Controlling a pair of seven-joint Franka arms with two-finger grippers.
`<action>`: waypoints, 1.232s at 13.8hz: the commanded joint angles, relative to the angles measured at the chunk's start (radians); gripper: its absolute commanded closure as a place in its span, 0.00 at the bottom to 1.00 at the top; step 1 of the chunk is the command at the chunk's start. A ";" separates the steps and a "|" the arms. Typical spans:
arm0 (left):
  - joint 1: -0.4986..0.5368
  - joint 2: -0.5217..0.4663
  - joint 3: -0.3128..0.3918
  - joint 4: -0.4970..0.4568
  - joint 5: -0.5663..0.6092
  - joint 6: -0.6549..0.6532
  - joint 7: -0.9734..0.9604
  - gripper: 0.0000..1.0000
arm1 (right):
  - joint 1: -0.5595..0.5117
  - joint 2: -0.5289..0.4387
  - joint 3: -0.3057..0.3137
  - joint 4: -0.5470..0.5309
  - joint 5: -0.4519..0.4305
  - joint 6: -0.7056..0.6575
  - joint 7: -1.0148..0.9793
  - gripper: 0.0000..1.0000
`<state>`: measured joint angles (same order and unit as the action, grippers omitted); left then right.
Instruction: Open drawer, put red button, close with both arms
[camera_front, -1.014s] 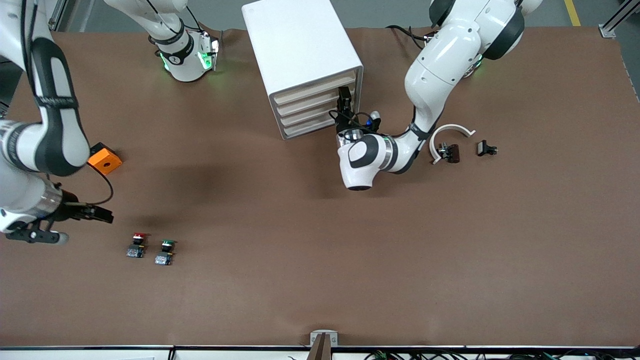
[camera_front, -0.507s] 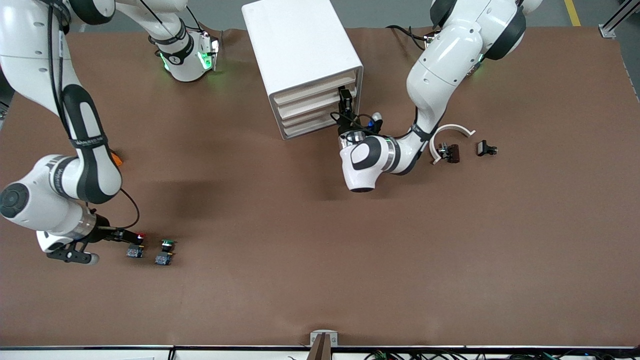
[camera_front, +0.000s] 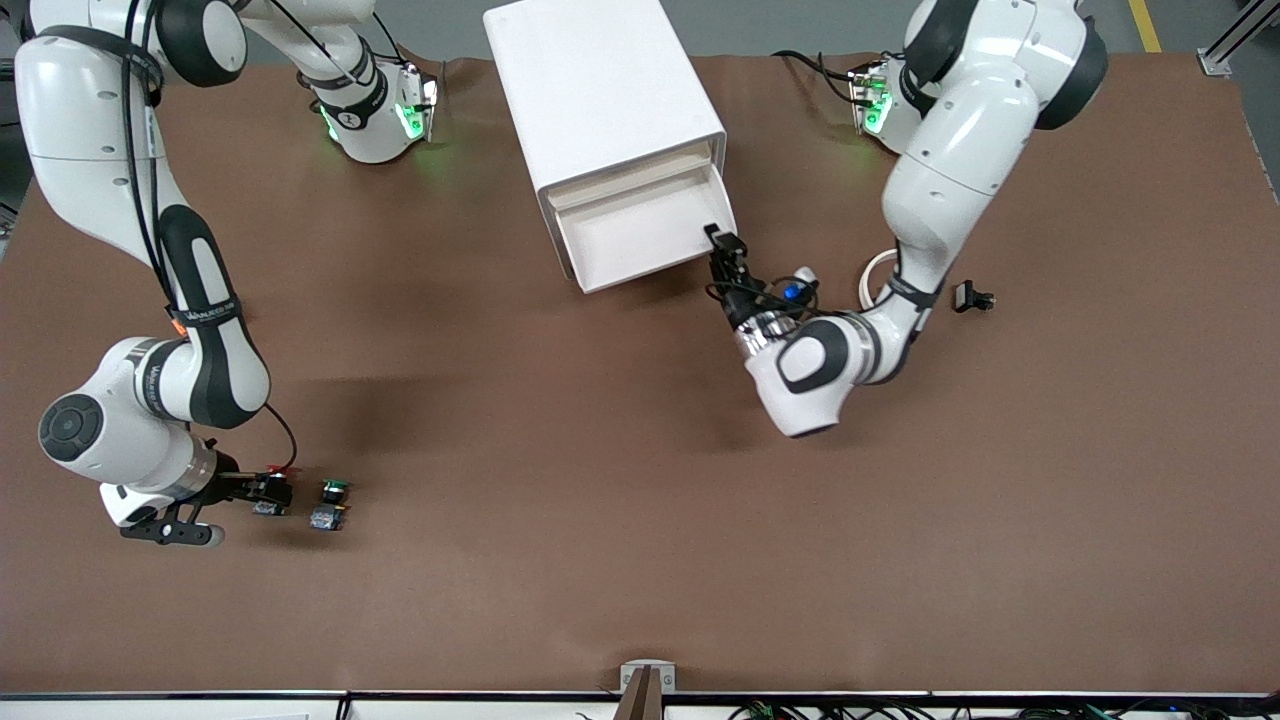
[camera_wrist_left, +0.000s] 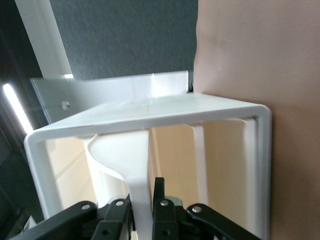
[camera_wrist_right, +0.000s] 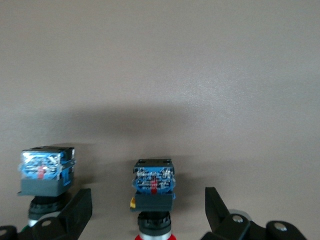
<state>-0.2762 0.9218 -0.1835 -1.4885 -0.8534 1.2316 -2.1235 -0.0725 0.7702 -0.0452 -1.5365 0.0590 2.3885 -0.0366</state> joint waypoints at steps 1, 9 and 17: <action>0.052 0.014 0.002 0.011 -0.024 0.034 -0.001 0.87 | -0.010 0.052 0.001 0.056 -0.011 -0.006 0.018 0.00; 0.055 0.005 0.003 0.045 0.013 0.048 0.127 0.00 | -0.009 0.072 0.001 0.069 -0.010 -0.009 0.023 0.20; 0.094 -0.107 0.002 0.149 0.227 0.046 0.710 0.00 | 0.003 0.063 0.001 0.087 -0.004 -0.031 0.067 1.00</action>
<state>-0.1983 0.8672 -0.1867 -1.3483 -0.6910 1.2787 -1.5779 -0.0724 0.8258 -0.0484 -1.4920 0.0592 2.3856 0.0019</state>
